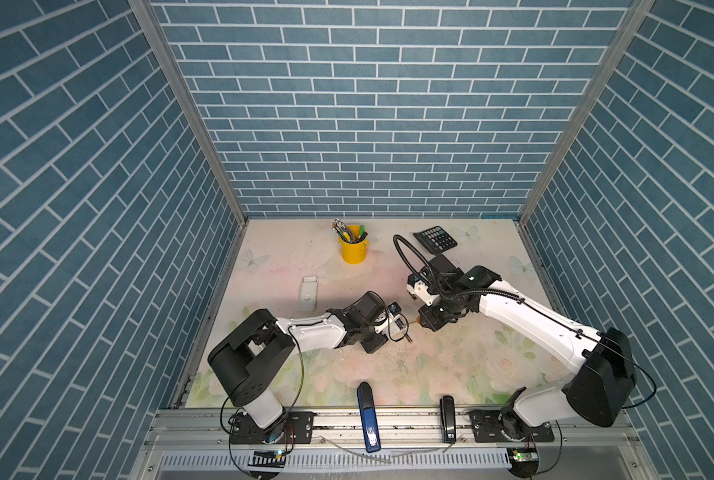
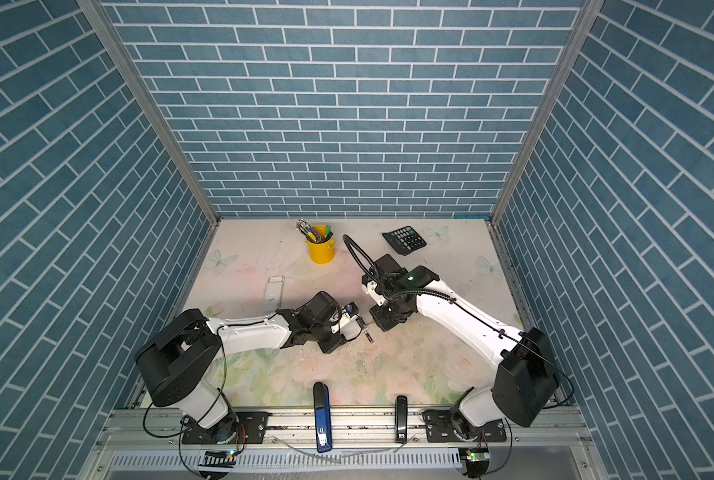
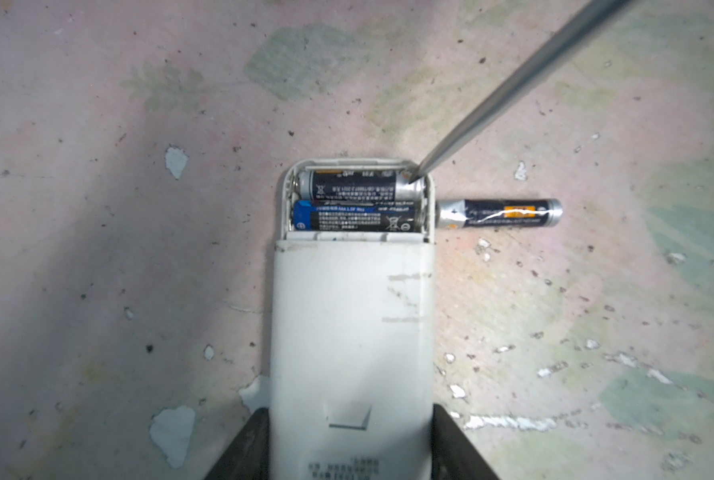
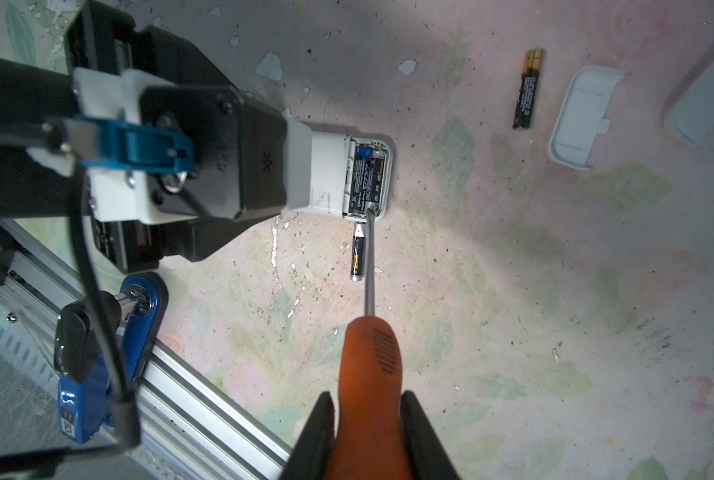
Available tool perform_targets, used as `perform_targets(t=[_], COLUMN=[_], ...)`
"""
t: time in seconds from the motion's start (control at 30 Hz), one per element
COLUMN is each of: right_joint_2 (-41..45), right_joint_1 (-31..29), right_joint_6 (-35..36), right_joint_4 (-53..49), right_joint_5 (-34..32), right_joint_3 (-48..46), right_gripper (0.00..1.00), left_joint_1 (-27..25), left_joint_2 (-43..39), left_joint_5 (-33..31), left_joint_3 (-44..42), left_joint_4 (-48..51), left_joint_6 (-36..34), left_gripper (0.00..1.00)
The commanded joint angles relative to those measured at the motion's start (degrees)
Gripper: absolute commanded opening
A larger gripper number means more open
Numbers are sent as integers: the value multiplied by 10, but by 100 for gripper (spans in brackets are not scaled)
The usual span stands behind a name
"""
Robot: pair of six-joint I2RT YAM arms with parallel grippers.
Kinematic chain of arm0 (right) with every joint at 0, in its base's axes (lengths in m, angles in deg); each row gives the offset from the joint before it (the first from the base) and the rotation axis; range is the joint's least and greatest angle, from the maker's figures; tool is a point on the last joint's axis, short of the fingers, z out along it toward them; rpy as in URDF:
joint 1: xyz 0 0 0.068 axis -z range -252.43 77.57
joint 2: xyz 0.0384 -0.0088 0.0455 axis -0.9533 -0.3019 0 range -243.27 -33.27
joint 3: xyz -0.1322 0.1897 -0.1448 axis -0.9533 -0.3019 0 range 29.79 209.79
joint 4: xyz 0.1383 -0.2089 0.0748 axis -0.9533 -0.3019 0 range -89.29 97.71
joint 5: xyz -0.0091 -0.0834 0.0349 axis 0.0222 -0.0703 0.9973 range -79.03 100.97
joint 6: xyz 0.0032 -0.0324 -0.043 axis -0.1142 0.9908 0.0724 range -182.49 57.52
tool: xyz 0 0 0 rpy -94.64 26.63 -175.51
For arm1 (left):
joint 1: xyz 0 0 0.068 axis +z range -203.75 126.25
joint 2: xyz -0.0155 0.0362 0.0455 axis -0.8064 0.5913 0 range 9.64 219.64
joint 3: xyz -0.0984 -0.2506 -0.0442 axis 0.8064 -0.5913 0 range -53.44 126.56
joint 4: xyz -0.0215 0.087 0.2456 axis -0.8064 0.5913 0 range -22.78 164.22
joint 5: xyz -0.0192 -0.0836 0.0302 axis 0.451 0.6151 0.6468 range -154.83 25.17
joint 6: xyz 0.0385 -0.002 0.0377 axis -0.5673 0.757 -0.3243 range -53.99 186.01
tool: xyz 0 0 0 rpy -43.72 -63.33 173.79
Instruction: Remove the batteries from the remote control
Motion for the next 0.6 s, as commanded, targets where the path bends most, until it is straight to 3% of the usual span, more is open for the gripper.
perform_targets(t=[0.0, 0.57], right_joint_2=[6, 3], right_joint_1=[-3, -3], right_joint_6=[27, 28], right_joint_4=[-9, -9], right_joint_5=[-9, -2], right_joint_3=[-8, -12], right_gripper=[0, 0], left_joint_1=[-6, -7], left_joint_2=[-6, -8], left_joint_5=[6, 3], left_joint_3=[-9, -10], left_joint_4=[8, 7], left_joint_6=[0, -1], left_gripper=[43, 42])
